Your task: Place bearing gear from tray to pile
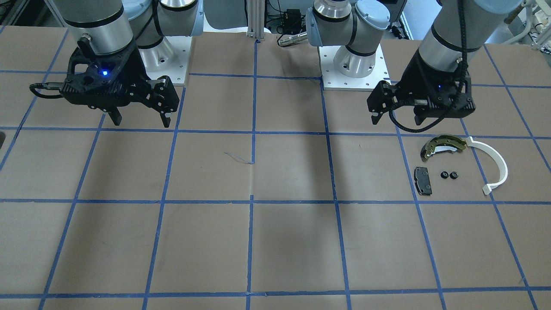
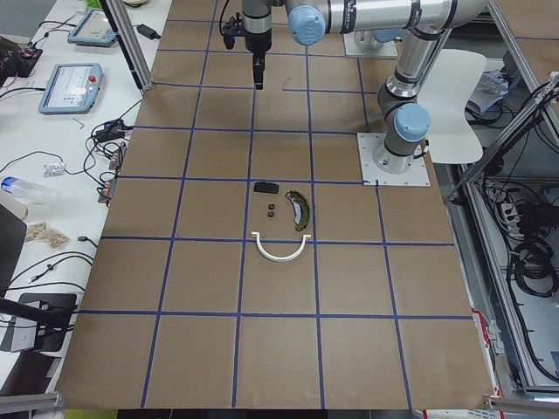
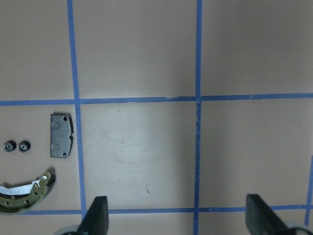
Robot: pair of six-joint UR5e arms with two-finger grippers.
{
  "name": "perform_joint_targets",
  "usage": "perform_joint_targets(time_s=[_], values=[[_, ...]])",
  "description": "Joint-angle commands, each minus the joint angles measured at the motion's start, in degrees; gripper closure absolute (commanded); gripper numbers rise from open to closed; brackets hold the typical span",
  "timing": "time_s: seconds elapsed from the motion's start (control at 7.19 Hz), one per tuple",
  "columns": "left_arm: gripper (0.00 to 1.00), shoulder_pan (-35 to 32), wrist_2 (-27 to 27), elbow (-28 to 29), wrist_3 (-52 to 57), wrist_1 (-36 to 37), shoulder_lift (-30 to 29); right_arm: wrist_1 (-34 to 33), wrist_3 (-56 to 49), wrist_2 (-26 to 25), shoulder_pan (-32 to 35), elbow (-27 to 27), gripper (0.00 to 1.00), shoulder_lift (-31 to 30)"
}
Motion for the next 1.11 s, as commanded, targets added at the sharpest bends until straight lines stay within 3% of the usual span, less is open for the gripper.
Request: perform_joint_targets(time_s=[0.0, 0.28, 0.7, 0.97], values=[[0.0, -3.9, -0.2, -2.9, -5.3, 0.2, 1.5, 0.0, -0.1, 0.0, 0.0, 0.0, 0.0, 0.0], [0.0, -5.8, 0.3, -4.5, -4.5, 4.2, 1.0, 0.0, -0.2, 0.0, 0.0, -0.1, 0.0, 0.0], [0.0, -4.7, 0.9, -1.0, 0.9, -2.3, 2.1, 0.0, -0.1, 0.0, 0.0, 0.0, 0.0, 0.0], [0.0, -1.9, 0.8, -1.1, 1.3, -2.3, 1.9, -0.2, -0.1, 0.1, 0.0, -0.1, 0.0, 0.0]])
